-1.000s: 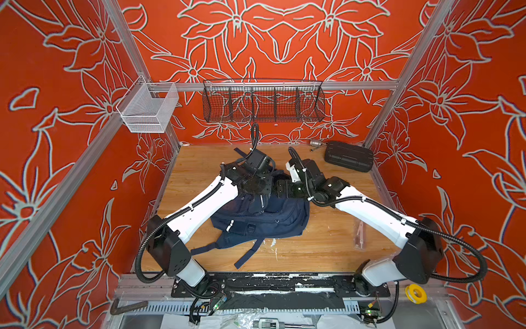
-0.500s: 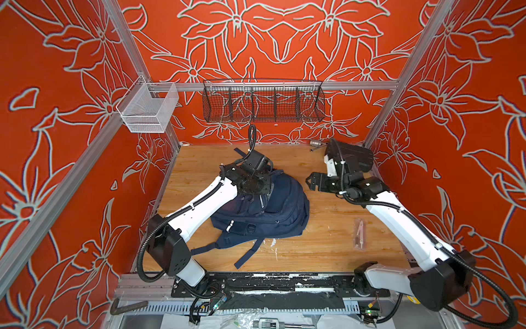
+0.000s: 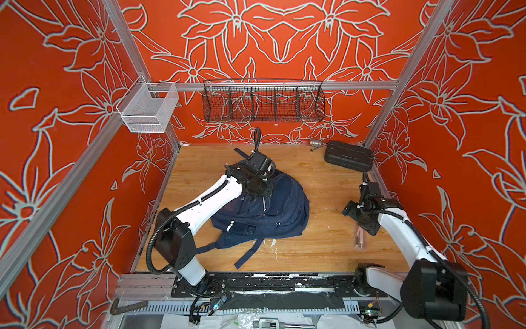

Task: Pack the student bag
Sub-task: 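Release the case and move the right gripper to the pink-item clear case, then grasp the clear case with the pink item using the right gripper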

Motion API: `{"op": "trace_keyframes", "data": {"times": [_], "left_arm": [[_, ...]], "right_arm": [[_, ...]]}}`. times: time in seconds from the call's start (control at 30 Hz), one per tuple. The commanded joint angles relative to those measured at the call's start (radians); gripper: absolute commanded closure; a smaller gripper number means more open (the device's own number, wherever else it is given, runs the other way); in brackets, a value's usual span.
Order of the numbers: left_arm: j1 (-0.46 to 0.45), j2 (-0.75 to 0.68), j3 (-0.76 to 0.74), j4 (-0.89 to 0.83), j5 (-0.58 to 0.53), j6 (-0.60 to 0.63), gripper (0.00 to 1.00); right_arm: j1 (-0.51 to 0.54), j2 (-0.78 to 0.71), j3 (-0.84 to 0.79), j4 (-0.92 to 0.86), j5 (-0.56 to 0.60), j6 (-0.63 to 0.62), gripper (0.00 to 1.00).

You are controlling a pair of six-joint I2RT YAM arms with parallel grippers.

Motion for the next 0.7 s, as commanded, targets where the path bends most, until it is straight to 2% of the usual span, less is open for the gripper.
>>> {"op": "trace_keyframes", "data": {"times": [0.0, 0.2, 0.27, 0.47, 0.67], "left_arm": [[0.014, 0.029, 0.045, 0.010, -0.038, 0.050, 1.00], [0.018, 0.056, 0.096, -0.022, -0.042, 0.075, 1.00], [0.019, 0.061, 0.105, -0.026, -0.040, 0.081, 1.00], [0.029, 0.060, 0.105, -0.025, -0.048, 0.092, 1.00], [0.043, 0.050, 0.108, -0.029, -0.042, 0.097, 1.00]], "right_arm": [[-0.060, 0.014, -0.042, 0.008, 0.017, 0.099, 0.03], [-0.105, -0.015, -0.077, 0.068, 0.004, 0.232, 0.03], [-0.113, -0.003, -0.084, 0.106, -0.010, 0.211, 0.03], [-0.119, 0.140, -0.038, 0.060, -0.061, 0.118, 0.03], [-0.119, 0.144, -0.087, 0.072, -0.055, 0.098, 0.03]]}}
